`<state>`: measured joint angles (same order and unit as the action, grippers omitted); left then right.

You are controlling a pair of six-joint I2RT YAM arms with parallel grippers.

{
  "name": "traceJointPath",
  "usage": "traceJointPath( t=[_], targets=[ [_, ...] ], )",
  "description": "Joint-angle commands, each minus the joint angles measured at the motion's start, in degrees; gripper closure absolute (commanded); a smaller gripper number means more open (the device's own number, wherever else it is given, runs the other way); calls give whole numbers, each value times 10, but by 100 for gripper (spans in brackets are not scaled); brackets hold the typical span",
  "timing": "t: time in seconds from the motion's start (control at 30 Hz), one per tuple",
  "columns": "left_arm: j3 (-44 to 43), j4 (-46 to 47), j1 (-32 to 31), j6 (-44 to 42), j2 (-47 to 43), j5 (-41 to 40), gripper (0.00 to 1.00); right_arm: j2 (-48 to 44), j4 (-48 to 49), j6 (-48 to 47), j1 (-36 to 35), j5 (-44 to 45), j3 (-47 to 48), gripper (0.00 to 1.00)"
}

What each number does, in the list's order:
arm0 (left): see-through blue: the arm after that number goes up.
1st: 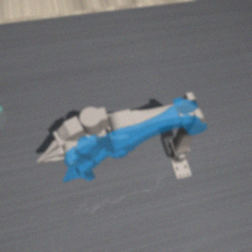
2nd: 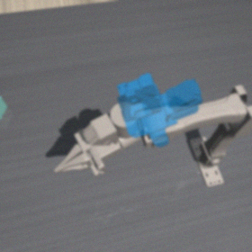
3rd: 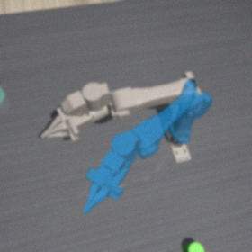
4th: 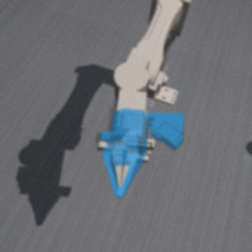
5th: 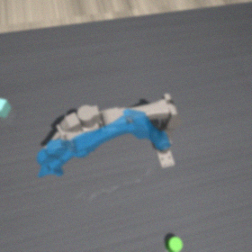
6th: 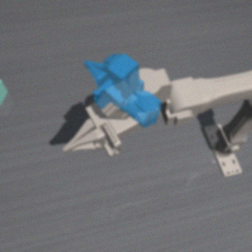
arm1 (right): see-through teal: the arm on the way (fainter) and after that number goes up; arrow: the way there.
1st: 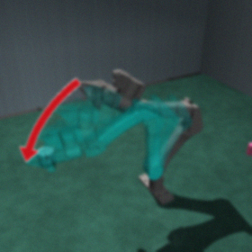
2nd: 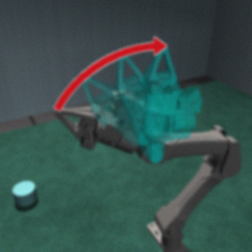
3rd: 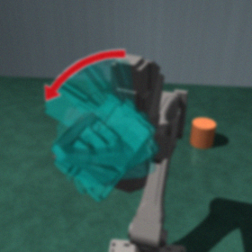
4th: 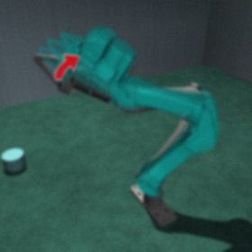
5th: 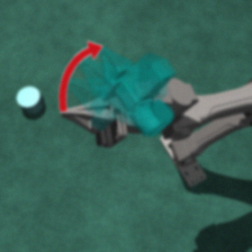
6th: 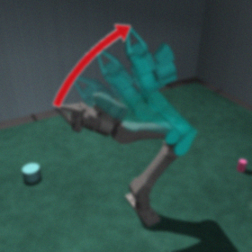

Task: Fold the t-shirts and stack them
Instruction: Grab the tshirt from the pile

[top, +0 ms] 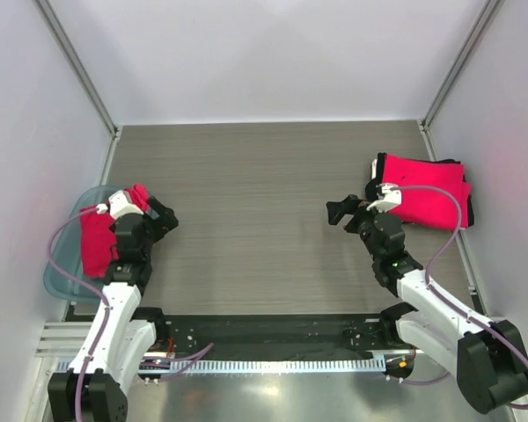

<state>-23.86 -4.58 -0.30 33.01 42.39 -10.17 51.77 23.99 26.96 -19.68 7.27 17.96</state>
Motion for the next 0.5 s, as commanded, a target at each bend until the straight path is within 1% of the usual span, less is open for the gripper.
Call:
traceJointPath(
  t=[0.0,0.03,0.13,0.2,0.23,0.3,0.33,0.37,0.4,0.43,0.47],
  targets=[
    [9,18,0,24,-28,-12,0,3,26,7,-3,22,6,0],
    [11,15,1,27,-30,-25,0,3,24,7,-4,23,6,0],
    [20,-17,0,105,-29,-77,0,-16,23,10,-3,33,0,0],
    [14,-26,0,119,-26,-68,0,-27,38,10,-4,41,-20,0],
    [-4,-37,0,122,-25,-64,0,-34,38,12,-3,54,-21,0],
    [-28,-84,0,140,-26,-70,2,-33,26,11,-3,61,-14,0],
    [-57,-101,0,143,-26,-71,7,-30,19,10,-2,62,-10,0],
    [-75,-137,0,146,-28,-76,10,-24,17,11,-3,62,-6,0],
    [-89,-154,0,148,-31,-84,13,-20,13,11,-3,61,-5,0],
    [-118,-173,0,153,-33,-99,16,-17,13,12,-3,60,-4,0],
    [-131,-219,0,161,-33,-122,16,-12,13,12,-4,59,-3,0]
  ],
)
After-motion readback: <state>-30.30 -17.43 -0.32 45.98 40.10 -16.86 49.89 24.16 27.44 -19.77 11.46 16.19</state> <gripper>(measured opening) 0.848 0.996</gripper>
